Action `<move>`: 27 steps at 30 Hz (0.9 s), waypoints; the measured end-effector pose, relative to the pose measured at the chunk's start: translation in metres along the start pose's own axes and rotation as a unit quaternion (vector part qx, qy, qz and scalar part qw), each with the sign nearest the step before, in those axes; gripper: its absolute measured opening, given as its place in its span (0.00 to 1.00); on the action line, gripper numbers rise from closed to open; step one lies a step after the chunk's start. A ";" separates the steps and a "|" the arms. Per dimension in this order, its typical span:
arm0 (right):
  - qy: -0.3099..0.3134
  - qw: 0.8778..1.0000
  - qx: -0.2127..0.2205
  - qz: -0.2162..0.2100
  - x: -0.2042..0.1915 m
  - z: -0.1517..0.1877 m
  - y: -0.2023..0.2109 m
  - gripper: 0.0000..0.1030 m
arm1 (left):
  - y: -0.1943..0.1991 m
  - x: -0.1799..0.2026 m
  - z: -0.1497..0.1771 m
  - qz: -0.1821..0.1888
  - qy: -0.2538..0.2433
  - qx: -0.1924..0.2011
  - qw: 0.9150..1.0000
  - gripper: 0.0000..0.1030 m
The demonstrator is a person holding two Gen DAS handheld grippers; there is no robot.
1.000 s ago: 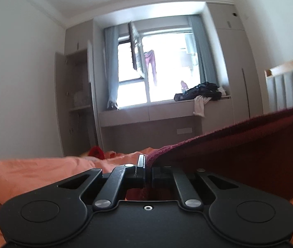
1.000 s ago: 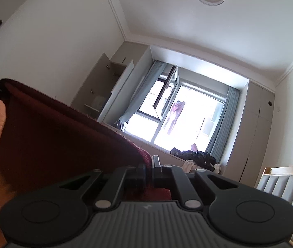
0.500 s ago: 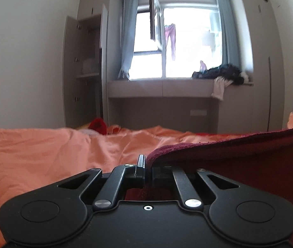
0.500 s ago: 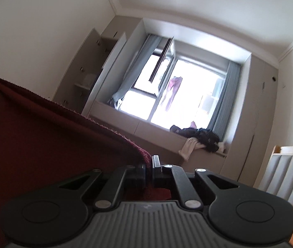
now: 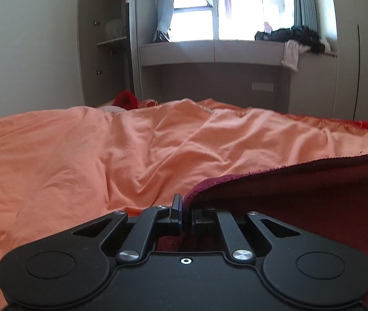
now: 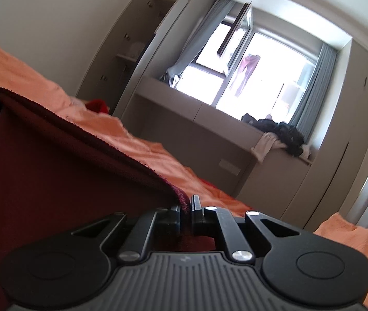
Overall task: Fold small clothes
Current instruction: 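Lower the hem onto the shirt and open both grippers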
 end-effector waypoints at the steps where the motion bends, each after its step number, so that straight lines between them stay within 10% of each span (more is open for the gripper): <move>1: -0.003 1.000 -0.005 -0.002 -0.001 0.002 -0.002 0.11 | -0.004 -0.001 0.001 0.000 0.001 -0.006 1.000 0.07; 8: -0.022 0.999 -0.027 -0.014 0.004 0.018 -0.011 0.31 | -0.027 -0.001 0.018 -0.007 0.005 -0.049 0.999 0.20; 15: -0.032 0.999 -0.025 -0.007 0.015 0.018 -0.011 0.96 | -0.018 -0.007 0.017 -0.026 0.017 -0.035 0.999 0.65; 18: -0.027 0.999 -0.028 -0.002 0.017 0.020 -0.011 1.00 | -0.012 -0.013 0.015 -0.025 0.031 -0.023 0.999 0.83; 27: -0.052 0.996 -0.069 -0.001 0.020 0.042 -0.029 1.00 | -0.030 -0.036 0.029 -0.040 0.076 -0.074 0.994 0.92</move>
Point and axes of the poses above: each gripper's, at about its wrist camera, not at the fingertips, and y roughly against the way its jaws point, x to its right, z to its underside, the point moved 9 cm from there along -y, roughly the way its jaws point, and after that the axes turned 5 degrees about -x, right-handed, at the moved point
